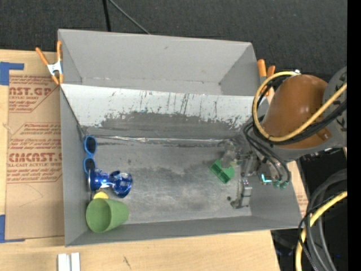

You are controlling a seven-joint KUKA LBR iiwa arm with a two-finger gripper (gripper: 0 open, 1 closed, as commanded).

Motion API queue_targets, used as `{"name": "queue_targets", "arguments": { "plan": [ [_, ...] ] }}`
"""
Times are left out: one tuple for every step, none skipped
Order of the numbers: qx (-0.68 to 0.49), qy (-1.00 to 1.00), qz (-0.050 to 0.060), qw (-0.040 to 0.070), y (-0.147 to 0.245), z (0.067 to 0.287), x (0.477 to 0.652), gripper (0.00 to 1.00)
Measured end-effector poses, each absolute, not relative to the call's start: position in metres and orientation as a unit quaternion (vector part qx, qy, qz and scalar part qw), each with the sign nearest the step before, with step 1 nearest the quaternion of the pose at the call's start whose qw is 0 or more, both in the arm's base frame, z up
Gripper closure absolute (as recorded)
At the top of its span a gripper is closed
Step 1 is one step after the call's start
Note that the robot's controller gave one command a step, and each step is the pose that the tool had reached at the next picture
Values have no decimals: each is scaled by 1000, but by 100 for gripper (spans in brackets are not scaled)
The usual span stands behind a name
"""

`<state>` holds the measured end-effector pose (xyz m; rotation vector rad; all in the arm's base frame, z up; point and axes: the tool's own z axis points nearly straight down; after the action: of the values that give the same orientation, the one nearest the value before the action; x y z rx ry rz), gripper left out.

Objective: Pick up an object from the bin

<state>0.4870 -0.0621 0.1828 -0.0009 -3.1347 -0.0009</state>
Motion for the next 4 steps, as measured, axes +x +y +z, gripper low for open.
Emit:
{"name": "queue_targets", "arguments": {
  "plan": [
    [90, -996, 1, -1, -146, 174, 506, 0],
    [185, -983, -1, 0, -119, 138, 514, 0],
    [222, -975, -2, -1, -62, 97, 551, 0],
    [277, -961, 1, -2, -136, 69, 586, 0]
  ]
}}
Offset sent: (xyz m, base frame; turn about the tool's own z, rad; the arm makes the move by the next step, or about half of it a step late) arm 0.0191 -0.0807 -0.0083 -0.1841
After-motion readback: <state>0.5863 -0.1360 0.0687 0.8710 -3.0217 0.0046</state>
